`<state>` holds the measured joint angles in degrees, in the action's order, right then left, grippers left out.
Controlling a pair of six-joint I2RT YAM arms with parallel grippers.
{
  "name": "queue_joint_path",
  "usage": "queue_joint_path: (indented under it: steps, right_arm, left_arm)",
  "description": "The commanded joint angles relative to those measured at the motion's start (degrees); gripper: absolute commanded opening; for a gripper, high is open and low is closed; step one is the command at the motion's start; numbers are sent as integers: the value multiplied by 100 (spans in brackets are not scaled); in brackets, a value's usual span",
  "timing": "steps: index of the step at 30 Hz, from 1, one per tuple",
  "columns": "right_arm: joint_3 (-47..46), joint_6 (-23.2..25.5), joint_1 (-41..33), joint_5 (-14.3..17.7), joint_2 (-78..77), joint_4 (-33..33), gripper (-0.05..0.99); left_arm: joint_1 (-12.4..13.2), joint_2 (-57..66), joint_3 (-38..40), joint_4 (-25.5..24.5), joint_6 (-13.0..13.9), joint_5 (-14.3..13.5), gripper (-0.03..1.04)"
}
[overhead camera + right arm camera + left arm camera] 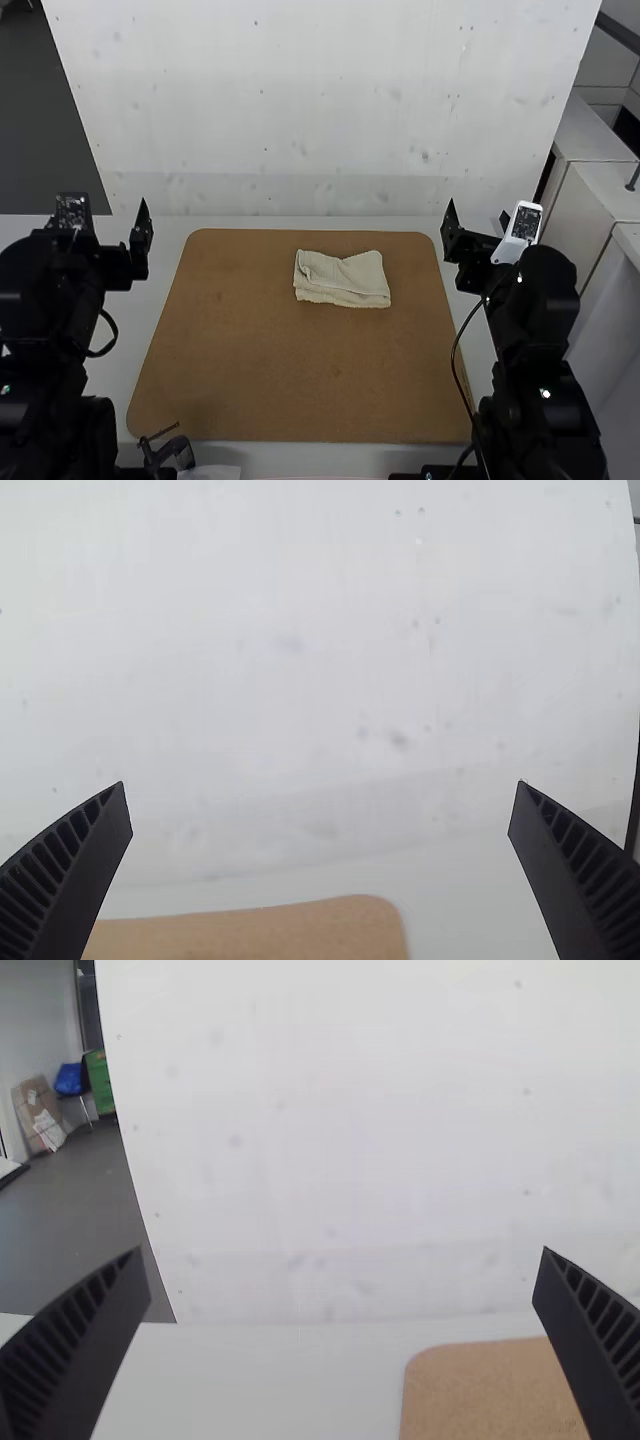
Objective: Fold the towel.
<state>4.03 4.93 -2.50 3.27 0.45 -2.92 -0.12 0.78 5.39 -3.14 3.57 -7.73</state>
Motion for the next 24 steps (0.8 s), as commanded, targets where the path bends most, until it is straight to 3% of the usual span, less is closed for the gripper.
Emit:
queue_joint_path:
  steps: [1,8,24]
  right_arm:
    - [-96,-124,57,-37,-62,-86,97]
    - [-157,-124,83,-160,-10,-104,97]
    - [-192,-247,66,-151,26,-113,97]
  left_arm:
    - [-6,-42,-196,94,152,377,99]
    - [12,-42,-337,217,152,597,99]
    - [3,-42,-345,217,152,597,99]
